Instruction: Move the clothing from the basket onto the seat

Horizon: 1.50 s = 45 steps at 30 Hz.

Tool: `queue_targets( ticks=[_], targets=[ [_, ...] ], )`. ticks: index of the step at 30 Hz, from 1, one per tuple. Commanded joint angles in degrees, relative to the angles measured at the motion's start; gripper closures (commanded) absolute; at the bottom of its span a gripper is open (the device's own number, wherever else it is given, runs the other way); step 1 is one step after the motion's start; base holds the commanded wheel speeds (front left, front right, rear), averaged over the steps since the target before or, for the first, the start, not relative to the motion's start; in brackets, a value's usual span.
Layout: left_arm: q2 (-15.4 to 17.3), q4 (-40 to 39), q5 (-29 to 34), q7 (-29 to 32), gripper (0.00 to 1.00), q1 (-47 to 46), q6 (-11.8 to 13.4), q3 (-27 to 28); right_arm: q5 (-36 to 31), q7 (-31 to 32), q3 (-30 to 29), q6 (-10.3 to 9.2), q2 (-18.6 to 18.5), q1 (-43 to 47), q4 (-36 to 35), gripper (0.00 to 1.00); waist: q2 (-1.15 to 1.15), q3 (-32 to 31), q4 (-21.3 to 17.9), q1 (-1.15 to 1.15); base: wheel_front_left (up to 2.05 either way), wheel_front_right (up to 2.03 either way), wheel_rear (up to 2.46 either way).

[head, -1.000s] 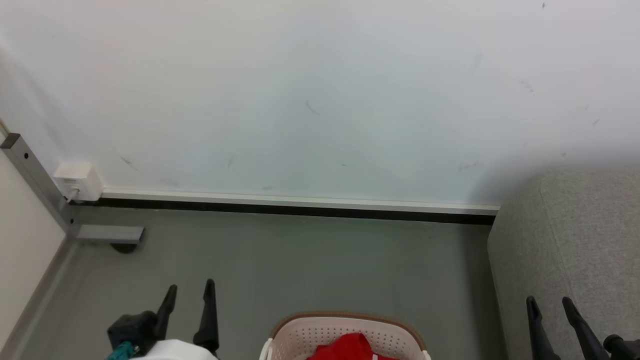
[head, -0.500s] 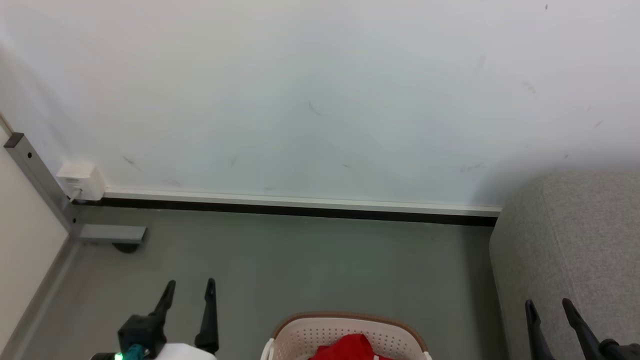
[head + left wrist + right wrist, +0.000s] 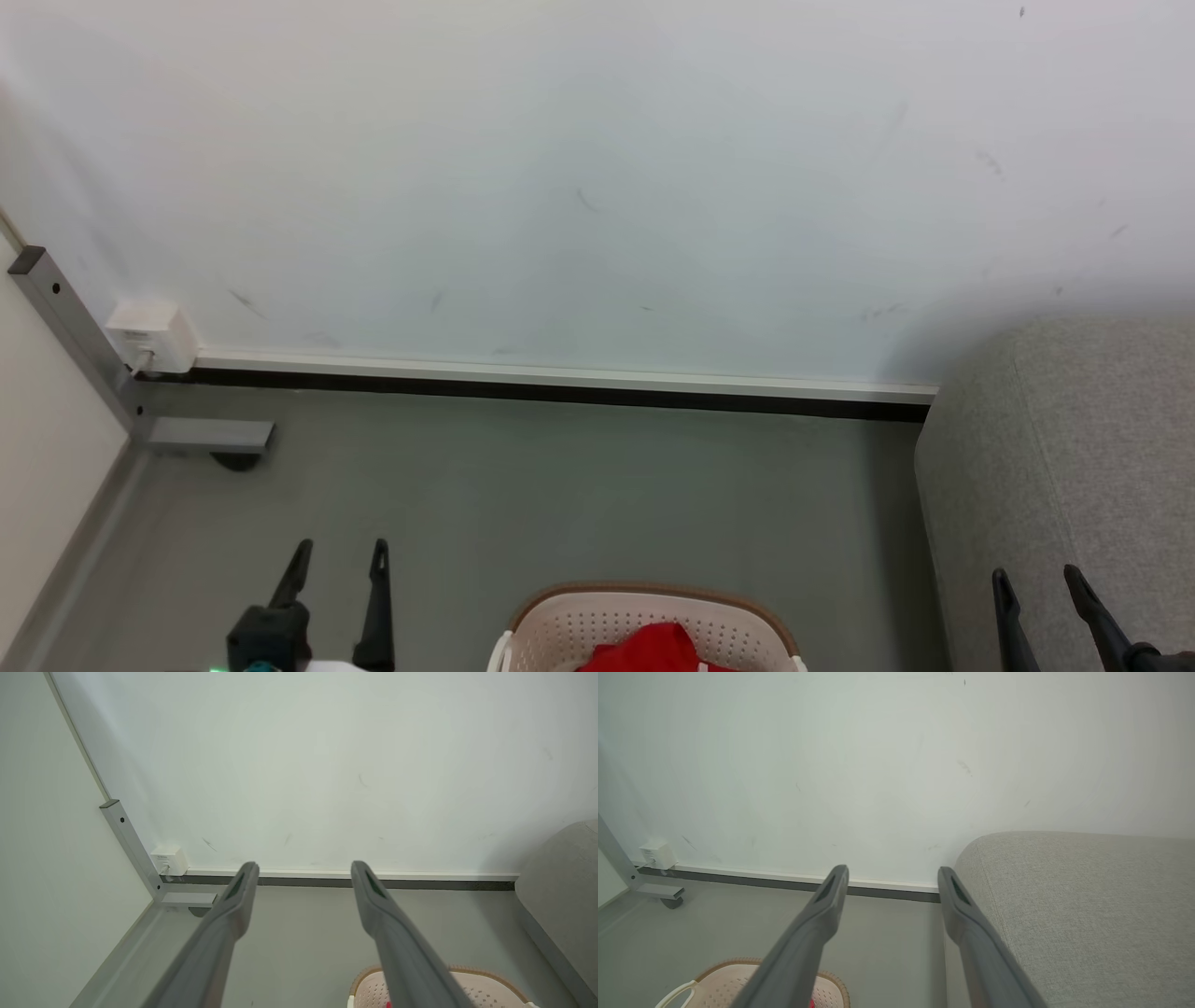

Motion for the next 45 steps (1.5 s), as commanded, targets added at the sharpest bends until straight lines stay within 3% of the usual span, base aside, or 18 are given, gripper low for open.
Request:
queue_targets(
  ticks=[1,12,45],
  targets=[
    [0.37,0.15,1.49,-0.58,0.00,0.50,0.30,0.20,-1.53,-0.62,-0.40,-0.11,-0.32,0.70,0.18,0.00,0.00,-0.07,0.03,0.00,0.00,0.00,0.00],
    [-0.94,0.85,4.62,-1.57,0.00,1.01,-1.15,1.79,-4.90,-1.67,-0.62,-0.12,-0.57,0.56,0.69,0.00,0.00,-0.25,0.10,0.00,0.00,0.00,0.00],
    [-4.55,2.56,4.43,-1.46,0.00,0.83,-6.48,6.69,-2.24,-1.48,-0.69,-0.12,-0.49,0.07,0.61,0.00,0.00,0.15,-1.77,0.00,0.00,0.00,0.00]
  ],
)
